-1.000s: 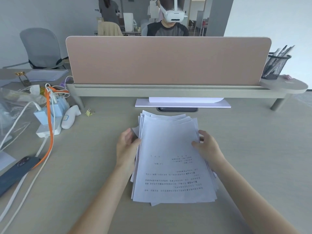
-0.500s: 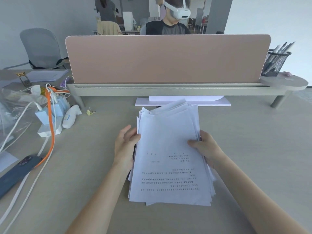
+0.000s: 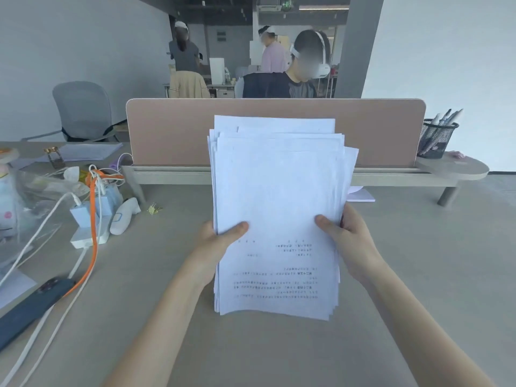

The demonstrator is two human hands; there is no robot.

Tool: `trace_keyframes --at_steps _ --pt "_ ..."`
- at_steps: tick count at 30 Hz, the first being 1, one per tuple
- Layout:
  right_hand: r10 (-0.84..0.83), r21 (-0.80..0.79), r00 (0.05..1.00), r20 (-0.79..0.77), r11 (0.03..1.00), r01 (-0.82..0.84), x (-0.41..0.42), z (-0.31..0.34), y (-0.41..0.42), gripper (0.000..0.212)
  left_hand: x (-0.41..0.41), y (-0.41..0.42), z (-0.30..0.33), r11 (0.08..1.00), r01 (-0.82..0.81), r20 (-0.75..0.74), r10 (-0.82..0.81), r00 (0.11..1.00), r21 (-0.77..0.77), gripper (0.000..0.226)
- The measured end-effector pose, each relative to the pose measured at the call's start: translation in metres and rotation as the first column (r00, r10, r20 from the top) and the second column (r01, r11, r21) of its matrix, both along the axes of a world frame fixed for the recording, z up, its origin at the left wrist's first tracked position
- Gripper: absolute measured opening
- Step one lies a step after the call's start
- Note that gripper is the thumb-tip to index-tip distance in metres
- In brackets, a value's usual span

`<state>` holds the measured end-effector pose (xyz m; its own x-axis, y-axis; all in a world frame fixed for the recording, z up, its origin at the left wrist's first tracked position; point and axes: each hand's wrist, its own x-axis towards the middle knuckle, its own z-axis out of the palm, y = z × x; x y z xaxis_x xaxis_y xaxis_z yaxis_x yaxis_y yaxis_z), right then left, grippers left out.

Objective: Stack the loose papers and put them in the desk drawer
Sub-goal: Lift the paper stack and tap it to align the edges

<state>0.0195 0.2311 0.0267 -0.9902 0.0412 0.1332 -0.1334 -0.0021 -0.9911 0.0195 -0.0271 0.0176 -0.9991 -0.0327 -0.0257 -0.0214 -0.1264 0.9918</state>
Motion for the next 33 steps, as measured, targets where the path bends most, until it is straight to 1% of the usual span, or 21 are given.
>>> trace_keyframes --at_steps 3,5,7,9,10,13,16,21,24,26,29,30,31,33 --pt "-0.055 0.042 0.994 -0.098 0.997 0.059 0.008 0.031 0.0 0.028 0.005 0.003 0.023 0.999 -0.044 -0.106 0.041 0.994 -0.028 0.021" --pt "-0.063 0.02 0.988 -0.14 0.998 0.066 0.014 0.046 -0.001 0.026 0.007 0.004 0.032 0.998 -0.065 -0.14 0.063 0.988 -0.014 0.02" --pt "-0.042 -0.017 0.984 -0.172 0.999 0.04 0.021 0.053 -0.003 0.032 0.011 0.006 0.04 0.998 -0.063 -0.166 0.066 0.984 0.022 0.027" --pt "-0.013 -0.055 0.981 -0.195 0.998 0.003 0.027 0.057 -0.005 0.038 0.015 0.008 0.045 0.997 -0.055 -0.175 0.065 0.982 0.059 0.032" --pt "-0.001 -0.068 0.979 -0.204 0.998 -0.013 0.029 0.057 -0.006 0.04 0.017 0.008 0.045 0.996 -0.051 -0.179 0.063 0.982 0.068 0.03" --pt "0.005 -0.078 0.976 -0.218 0.997 -0.023 0.034 0.056 -0.008 0.043 0.023 0.01 0.047 0.998 -0.04 -0.196 0.049 0.979 0.049 0.019" --pt "0.005 -0.077 0.971 -0.24 0.997 -0.024 0.037 0.059 -0.007 0.045 0.026 0.013 0.049 0.999 -0.016 -0.206 0.022 0.978 0.031 0.024" --pt "-0.009 -0.072 0.958 -0.287 0.997 -0.012 0.04 0.072 -0.006 0.042 0.026 0.015 0.054 1.0 0.015 -0.214 -0.011 0.977 0.016 0.03" --pt "-0.029 -0.07 0.95 -0.311 0.998 0.008 0.039 0.079 -0.005 0.04 0.025 0.018 0.057 0.999 0.034 -0.218 -0.028 0.976 0.025 0.038" --pt "-0.038 -0.067 0.944 -0.327 0.998 0.016 0.038 0.084 -0.006 0.037 0.024 0.02 0.059 0.998 0.048 -0.223 -0.04 0.974 0.034 0.036" --pt "-0.066 -0.002 0.922 -0.381 0.998 0.07 0.037 0.088 -0.005 0.036 0.023 0.023 0.058 0.998 0.045 -0.213 -0.035 0.977 0.045 0.028" --pt "-0.08 0.052 0.904 -0.42 0.992 0.112 0.036 0.089 -0.005 0.042 0.022 0.024 0.055 0.998 0.04 -0.205 -0.029 0.978 0.048 0.028" --pt "-0.101 0.124 0.876 -0.471 0.976 0.179 0.035 0.091 -0.003 0.051 0.022 0.024 0.053 0.998 0.033 -0.197 -0.022 0.98 0.052 0.029" --pt "-0.102 0.247 0.809 -0.578 0.924 0.293 0.034 0.093 -0.002 0.069 0.022 0.024 0.048 0.998 0.027 -0.181 -0.017 0.983 0.056 0.031"
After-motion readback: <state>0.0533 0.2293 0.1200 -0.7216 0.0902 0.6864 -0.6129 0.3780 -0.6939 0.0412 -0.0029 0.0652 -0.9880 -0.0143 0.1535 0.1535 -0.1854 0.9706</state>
